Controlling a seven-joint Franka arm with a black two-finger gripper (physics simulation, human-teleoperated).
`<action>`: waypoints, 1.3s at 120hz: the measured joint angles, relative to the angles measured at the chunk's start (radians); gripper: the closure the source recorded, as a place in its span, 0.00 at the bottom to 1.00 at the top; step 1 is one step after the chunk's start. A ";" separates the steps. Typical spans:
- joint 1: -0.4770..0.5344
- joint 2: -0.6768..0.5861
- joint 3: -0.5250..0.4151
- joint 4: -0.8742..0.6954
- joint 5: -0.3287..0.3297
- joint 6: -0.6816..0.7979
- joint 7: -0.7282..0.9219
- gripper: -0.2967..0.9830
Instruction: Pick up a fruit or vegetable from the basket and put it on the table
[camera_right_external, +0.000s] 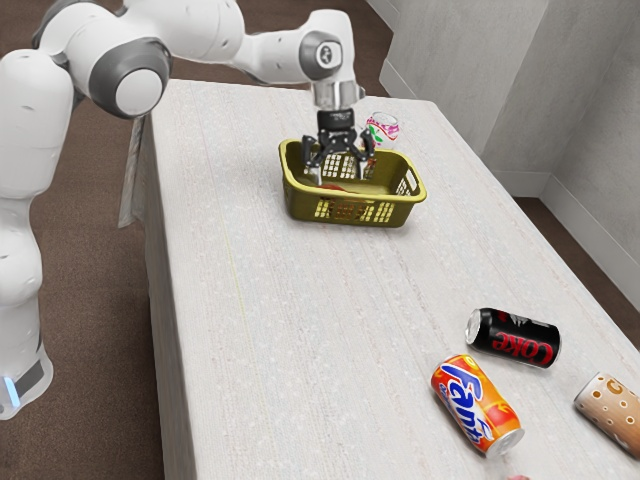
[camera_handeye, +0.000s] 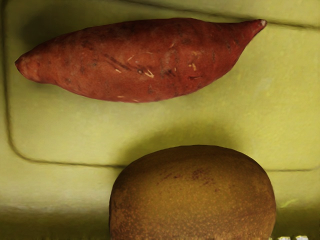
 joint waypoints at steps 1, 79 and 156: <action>0.000 0.000 -0.001 0.000 0.000 0.001 0.001 0.23; 0.002 0.039 -0.027 0.006 -0.003 0.049 0.075 0.23; 0.005 0.106 -0.058 0.018 -0.027 0.084 0.105 0.23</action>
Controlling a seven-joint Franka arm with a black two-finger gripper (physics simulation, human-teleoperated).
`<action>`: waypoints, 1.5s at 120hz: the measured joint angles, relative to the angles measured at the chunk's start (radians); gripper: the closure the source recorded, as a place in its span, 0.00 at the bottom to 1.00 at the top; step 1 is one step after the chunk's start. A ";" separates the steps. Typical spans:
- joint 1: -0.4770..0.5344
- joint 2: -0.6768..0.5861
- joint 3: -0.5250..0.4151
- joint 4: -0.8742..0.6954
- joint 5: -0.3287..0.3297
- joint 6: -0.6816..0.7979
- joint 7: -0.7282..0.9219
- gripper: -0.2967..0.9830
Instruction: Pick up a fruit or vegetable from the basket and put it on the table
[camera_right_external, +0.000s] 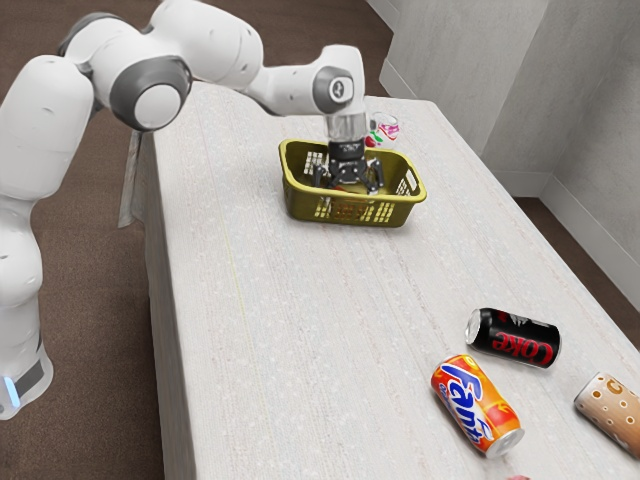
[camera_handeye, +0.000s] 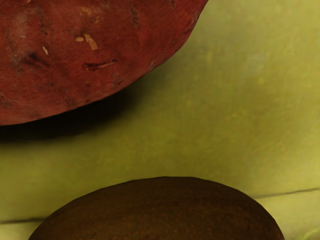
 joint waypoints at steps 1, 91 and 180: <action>0.000 0.001 0.000 0.000 0.000 0.000 0.000 0.23; 0.017 -0.139 0.017 0.001 -0.001 0.005 -0.015 0.56; -0.378 -0.298 -0.010 0.084 0.058 0.036 -0.226 0.32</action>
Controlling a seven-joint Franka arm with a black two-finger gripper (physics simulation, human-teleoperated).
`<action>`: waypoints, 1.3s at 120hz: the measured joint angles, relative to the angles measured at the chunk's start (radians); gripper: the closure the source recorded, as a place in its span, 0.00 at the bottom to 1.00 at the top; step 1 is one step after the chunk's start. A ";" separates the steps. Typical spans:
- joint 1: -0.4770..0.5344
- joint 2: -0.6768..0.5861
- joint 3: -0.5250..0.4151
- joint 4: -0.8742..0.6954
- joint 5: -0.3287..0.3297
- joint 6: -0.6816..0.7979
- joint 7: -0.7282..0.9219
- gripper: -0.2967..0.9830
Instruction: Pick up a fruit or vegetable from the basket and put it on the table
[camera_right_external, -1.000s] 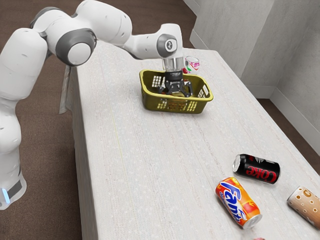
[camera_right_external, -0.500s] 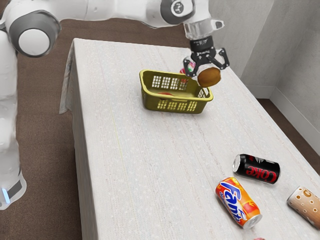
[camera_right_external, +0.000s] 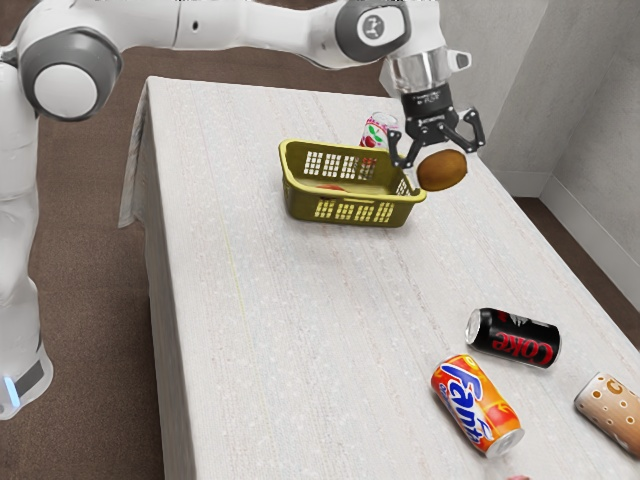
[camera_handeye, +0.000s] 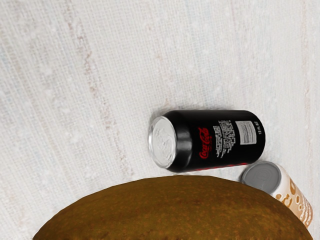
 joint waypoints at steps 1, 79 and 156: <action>-0.001 0.001 0.000 0.000 -0.002 0.001 -0.002 0.32; -0.256 -0.110 0.048 -0.042 0.208 -0.078 -1.006 0.30; -0.298 -0.102 0.061 -0.071 0.220 -0.154 -1.635 0.29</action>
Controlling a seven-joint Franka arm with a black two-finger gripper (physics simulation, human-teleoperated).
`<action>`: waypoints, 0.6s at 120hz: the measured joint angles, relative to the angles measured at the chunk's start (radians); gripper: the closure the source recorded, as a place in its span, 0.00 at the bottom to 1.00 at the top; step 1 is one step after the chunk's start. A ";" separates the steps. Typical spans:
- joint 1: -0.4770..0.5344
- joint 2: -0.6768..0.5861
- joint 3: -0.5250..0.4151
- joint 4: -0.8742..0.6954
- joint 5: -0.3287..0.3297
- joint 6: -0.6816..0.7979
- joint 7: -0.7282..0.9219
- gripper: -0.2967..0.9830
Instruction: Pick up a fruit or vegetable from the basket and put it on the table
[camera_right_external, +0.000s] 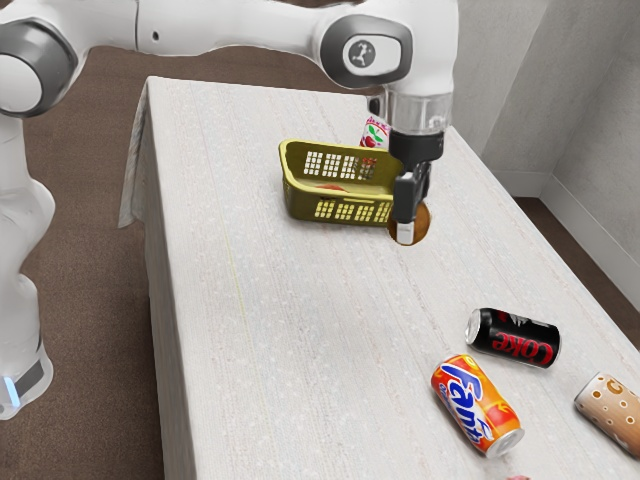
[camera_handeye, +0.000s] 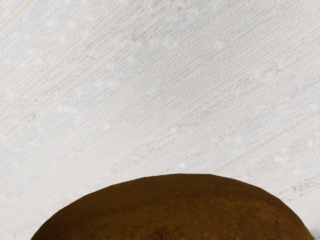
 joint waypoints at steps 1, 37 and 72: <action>-0.001 0.000 0.000 -0.003 0.004 0.000 0.003 0.29; -0.076 -0.002 0.051 -0.043 0.046 0.003 0.155 0.29; -0.120 -0.022 0.083 -0.048 0.037 0.004 0.252 0.24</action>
